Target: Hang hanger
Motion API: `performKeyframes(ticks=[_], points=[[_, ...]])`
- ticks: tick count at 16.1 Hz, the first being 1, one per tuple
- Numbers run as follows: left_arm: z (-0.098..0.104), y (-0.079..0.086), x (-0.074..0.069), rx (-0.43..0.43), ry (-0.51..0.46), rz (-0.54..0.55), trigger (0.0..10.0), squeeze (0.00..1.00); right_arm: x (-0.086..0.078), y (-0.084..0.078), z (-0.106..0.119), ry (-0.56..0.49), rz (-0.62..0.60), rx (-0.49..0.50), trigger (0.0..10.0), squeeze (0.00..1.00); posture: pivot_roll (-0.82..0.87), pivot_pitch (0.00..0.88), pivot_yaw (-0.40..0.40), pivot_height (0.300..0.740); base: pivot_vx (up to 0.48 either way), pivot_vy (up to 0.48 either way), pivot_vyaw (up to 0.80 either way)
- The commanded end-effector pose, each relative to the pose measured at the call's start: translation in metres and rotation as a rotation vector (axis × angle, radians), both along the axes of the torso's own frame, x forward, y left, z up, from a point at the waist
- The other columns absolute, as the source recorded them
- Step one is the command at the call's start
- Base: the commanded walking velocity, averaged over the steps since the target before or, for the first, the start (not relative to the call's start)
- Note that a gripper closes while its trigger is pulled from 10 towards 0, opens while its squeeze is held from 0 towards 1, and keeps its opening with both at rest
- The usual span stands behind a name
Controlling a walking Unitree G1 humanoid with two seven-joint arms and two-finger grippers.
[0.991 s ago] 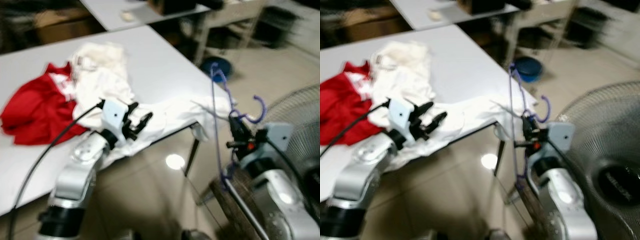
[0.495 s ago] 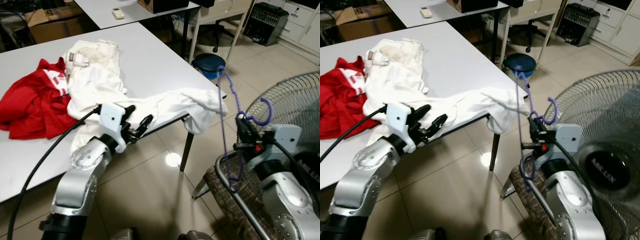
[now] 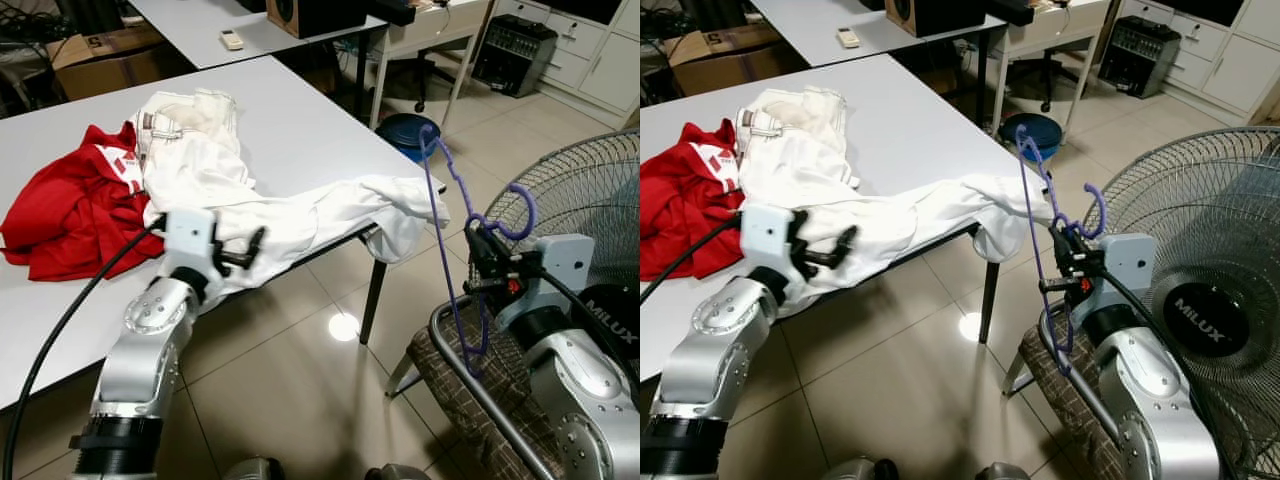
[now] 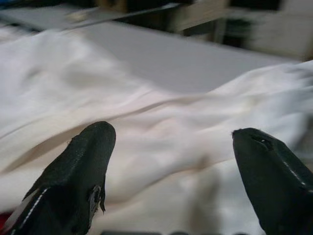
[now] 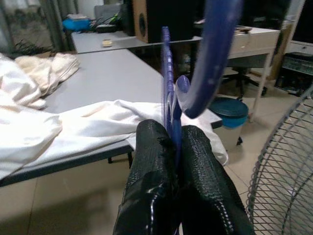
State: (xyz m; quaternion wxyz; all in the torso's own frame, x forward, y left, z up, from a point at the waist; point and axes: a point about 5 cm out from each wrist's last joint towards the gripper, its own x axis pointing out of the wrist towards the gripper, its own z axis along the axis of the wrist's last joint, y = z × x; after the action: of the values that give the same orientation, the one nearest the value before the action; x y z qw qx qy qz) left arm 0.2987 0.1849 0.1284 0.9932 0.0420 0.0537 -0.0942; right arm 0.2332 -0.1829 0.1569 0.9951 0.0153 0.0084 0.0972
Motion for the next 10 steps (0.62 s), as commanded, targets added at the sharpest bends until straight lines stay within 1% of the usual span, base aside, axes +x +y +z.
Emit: performKeyframes(ticks=[1,2,3,7,8,9,10], points=[[0.001,0.010,0.005,0.017,-0.008,0.065,10.0,0.00,0.000,0.002,-0.003,0.021,0.029,-0.019,10.0,0.00,-0.20,0.024,0.049,0.740,0.000,0.000,0.00],[0.005,0.025,0.015,0.026,-0.012,0.127,10.0,0.00,0.001,0.003,-0.003,0.027,0.021,-0.014,10.0,0.00,-0.19,0.023,0.048,0.740,0.000,0.000,0.00],[0.007,0.031,0.019,0.039,-0.017,0.145,10.0,0.00,0.002,0.004,-0.003,0.028,0.017,-0.009,10.0,0.00,-0.19,0.023,0.049,0.740,0.000,0.000,0.00],[0.007,0.031,0.019,0.039,-0.017,0.145,10.0,0.00,0.002,0.004,-0.003,0.028,0.017,-0.009,10.0,0.00,-0.19,0.023,0.049,0.740,0.000,0.000,0.00],[0.010,0.038,0.032,0.091,-0.011,0.131,9.8,0.00,0.003,0.008,-0.004,0.029,0.026,-0.004,10.0,0.00,-0.19,0.030,0.065,0.740,0.000,0.000,0.00],[0.015,0.046,0.047,0.183,0.000,0.084,1.5,0.00,0.002,0.014,-0.005,0.025,0.046,-0.009,10.0,0.00,-0.18,0.031,0.064,0.740,0.000,0.000,0.00],[0.015,0.046,0.047,0.183,0.000,0.084,1.5,0.00,0.002,0.014,-0.005,0.025,0.046,-0.009,10.0,0.00,-0.18,0.031,0.064,0.740,0.000,0.000,0.00]])
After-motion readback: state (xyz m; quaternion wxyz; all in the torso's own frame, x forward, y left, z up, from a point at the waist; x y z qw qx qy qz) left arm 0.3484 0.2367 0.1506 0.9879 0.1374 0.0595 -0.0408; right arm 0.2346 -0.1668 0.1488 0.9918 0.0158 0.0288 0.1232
